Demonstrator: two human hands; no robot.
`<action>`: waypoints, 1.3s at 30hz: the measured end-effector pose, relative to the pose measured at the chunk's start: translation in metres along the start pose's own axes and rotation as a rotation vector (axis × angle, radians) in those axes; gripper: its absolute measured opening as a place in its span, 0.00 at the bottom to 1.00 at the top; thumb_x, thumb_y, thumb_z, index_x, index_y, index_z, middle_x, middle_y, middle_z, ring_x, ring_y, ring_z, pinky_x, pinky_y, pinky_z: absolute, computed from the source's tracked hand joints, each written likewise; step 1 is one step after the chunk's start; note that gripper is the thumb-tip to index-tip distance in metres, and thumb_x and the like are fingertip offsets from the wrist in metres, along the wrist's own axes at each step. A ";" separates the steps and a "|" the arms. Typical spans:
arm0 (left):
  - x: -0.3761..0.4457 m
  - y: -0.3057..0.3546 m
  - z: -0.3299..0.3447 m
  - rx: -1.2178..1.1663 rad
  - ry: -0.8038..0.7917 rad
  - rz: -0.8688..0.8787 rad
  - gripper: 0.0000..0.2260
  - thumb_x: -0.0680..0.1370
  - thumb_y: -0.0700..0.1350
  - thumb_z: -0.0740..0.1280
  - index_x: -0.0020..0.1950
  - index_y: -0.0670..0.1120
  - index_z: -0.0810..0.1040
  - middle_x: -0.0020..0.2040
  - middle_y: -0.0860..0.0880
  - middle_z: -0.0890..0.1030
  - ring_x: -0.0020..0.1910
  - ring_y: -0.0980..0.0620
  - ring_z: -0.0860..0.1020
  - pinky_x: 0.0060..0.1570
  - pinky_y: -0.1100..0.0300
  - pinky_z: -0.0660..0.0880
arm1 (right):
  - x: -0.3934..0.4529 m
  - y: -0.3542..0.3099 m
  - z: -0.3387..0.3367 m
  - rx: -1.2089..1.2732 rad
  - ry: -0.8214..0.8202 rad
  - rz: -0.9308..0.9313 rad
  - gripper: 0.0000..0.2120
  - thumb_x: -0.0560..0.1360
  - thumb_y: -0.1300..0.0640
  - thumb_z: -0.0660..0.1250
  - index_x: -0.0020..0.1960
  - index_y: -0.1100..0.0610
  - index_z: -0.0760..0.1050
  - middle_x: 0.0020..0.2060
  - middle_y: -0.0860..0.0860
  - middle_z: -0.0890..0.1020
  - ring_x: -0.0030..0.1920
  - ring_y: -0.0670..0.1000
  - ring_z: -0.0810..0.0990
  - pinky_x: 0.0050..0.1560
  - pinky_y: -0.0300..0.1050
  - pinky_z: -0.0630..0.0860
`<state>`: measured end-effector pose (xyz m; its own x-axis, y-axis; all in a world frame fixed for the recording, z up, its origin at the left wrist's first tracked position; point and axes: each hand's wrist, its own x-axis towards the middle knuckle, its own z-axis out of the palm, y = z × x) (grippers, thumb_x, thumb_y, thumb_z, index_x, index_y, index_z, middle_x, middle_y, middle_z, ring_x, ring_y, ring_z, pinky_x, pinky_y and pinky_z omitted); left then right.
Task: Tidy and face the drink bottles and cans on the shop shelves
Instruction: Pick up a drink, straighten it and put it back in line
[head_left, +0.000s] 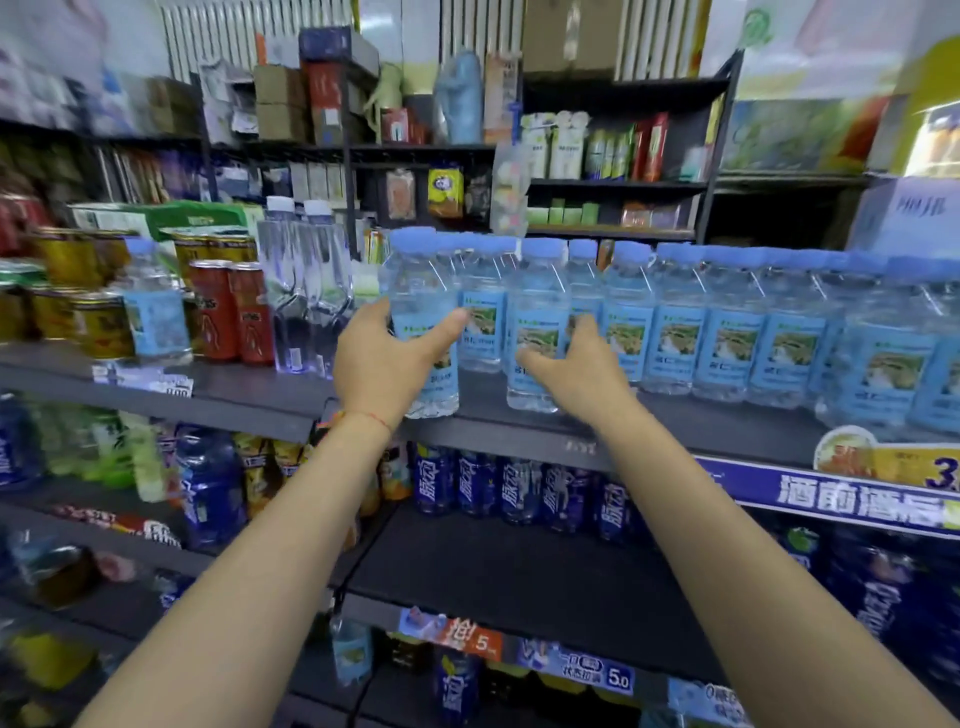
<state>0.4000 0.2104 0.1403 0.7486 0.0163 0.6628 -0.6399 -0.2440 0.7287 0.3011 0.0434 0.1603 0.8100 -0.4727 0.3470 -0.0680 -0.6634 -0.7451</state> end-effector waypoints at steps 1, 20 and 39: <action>0.010 -0.007 -0.001 0.051 -0.026 -0.009 0.33 0.62 0.78 0.64 0.47 0.51 0.82 0.41 0.50 0.84 0.43 0.49 0.82 0.45 0.46 0.79 | 0.005 -0.002 0.007 -0.047 -0.026 0.009 0.41 0.78 0.45 0.67 0.79 0.61 0.48 0.54 0.57 0.74 0.42 0.51 0.76 0.39 0.48 0.73; 0.077 -0.091 -0.023 0.096 -0.477 -0.030 0.23 0.76 0.51 0.70 0.68 0.48 0.69 0.60 0.50 0.78 0.58 0.47 0.77 0.54 0.52 0.74 | 0.053 -0.054 0.124 -0.172 0.056 0.043 0.35 0.80 0.47 0.65 0.78 0.62 0.54 0.78 0.58 0.56 0.72 0.58 0.67 0.55 0.46 0.69; 0.097 -0.164 -0.147 0.137 -0.050 0.057 0.07 0.75 0.45 0.65 0.45 0.50 0.82 0.43 0.53 0.82 0.45 0.52 0.79 0.45 0.52 0.76 | 0.020 -0.158 0.252 0.086 0.026 -0.455 0.03 0.76 0.59 0.63 0.45 0.54 0.75 0.29 0.44 0.73 0.32 0.45 0.71 0.37 0.48 0.71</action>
<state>0.5521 0.3945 0.1110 0.7218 -0.0484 0.6904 -0.6543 -0.3728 0.6579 0.4751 0.2851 0.1410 0.7315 -0.1601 0.6627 0.3400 -0.7569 -0.5581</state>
